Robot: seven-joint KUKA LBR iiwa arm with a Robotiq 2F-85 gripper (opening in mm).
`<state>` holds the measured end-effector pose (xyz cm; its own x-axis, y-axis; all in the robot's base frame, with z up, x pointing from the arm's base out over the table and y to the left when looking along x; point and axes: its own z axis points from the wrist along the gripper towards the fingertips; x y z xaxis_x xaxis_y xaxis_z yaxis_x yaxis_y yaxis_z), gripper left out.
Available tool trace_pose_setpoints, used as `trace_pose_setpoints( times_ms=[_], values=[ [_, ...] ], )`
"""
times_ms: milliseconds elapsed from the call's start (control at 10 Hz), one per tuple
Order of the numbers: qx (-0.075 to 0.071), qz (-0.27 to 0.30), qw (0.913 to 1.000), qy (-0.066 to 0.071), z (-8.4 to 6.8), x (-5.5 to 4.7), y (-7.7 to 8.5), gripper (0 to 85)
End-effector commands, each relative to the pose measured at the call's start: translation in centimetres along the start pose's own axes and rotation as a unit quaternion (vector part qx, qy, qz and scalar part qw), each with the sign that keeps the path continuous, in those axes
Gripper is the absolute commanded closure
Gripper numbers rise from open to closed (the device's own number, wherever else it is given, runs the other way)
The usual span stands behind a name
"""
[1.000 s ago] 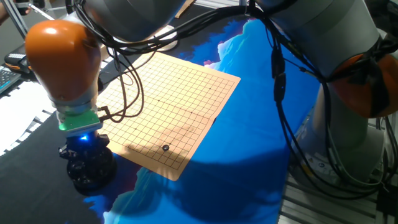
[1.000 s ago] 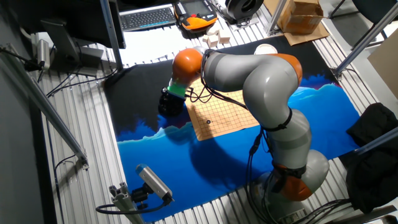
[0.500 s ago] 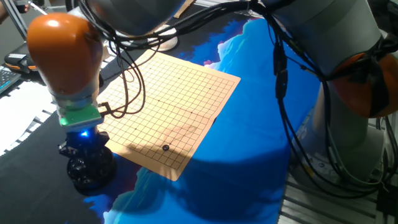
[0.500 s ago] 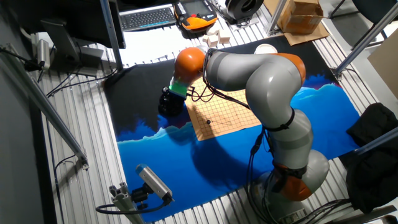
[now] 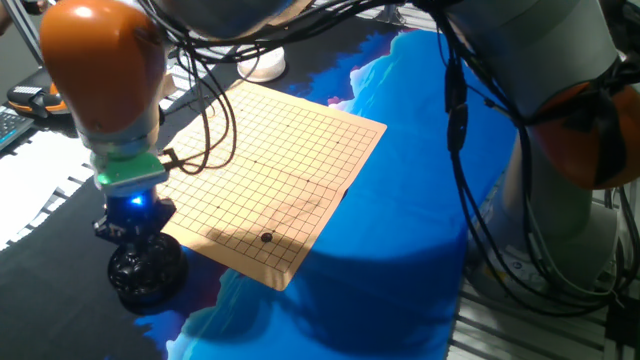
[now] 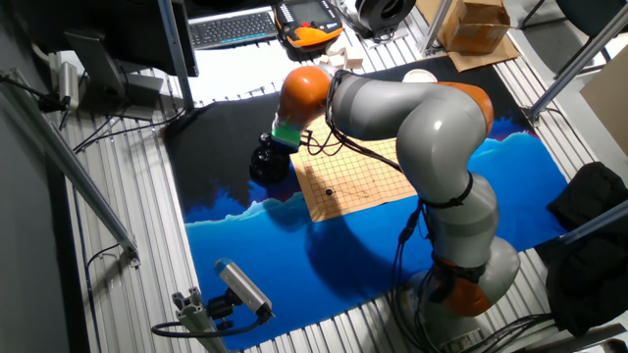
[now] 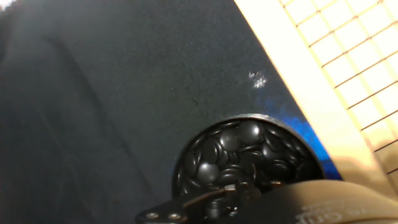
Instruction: Play the first move as black on the 3-4 point in the upper right corner of the Go board
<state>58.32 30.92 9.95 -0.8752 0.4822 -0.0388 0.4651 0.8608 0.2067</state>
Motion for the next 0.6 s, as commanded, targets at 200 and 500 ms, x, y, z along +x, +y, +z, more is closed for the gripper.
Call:
trace_pose_setpoints(
  times_ms=[200, 500],
  values=[
    [0.002, -0.069, 0.9976, 0.007, -2.2, -0.6, -0.8, 85.0],
    [-0.002, -0.110, 0.9937, 0.023, -3.4, -1.5, -1.5, 85.0]
  ],
)
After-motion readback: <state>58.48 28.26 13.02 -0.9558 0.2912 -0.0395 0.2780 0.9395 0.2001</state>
